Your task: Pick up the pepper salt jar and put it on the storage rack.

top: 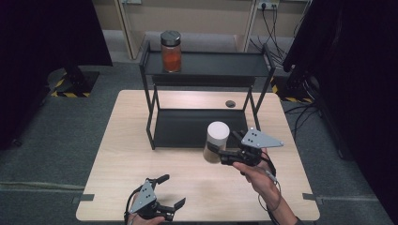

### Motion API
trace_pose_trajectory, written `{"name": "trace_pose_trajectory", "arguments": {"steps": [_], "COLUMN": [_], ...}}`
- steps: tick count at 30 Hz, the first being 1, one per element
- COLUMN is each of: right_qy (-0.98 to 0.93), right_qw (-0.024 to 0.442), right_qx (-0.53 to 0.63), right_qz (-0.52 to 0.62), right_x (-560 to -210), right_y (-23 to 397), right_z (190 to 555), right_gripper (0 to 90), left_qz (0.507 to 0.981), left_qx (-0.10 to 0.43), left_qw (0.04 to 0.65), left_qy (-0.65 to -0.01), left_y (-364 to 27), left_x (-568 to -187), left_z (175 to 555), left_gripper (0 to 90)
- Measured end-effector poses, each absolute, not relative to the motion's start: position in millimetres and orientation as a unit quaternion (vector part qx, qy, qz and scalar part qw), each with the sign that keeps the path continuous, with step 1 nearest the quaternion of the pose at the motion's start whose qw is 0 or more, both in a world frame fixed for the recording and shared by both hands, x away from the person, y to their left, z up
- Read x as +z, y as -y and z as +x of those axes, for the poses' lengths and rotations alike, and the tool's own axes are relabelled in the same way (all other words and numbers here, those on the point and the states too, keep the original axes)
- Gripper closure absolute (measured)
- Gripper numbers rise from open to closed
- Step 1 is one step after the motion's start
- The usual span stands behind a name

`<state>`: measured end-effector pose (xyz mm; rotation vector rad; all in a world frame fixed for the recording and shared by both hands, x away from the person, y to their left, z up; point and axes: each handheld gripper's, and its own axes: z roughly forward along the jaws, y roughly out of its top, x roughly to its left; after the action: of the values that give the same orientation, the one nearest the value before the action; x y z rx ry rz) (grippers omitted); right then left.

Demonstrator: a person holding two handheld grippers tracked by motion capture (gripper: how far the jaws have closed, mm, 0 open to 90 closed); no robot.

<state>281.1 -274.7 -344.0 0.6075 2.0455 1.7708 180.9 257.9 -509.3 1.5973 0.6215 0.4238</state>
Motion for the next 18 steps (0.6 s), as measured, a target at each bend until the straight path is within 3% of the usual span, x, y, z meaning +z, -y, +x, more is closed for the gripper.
{"name": "trace_pose_trajectory", "arguments": {"steps": [18], "right_qy": [-0.723], "right_qw": [0.190], "right_qx": [0.631], "right_qz": [0.208], "right_x": [-294], "right_y": [260], "right_z": [298], "right_gripper": [35.4], "left_qz": [0.699], "left_qx": [0.186], "left_qw": [0.634], "left_qy": [-0.272], "left_y": [-258], "left_x": [-509], "left_z": [181], "left_gripper": [1.5]}}
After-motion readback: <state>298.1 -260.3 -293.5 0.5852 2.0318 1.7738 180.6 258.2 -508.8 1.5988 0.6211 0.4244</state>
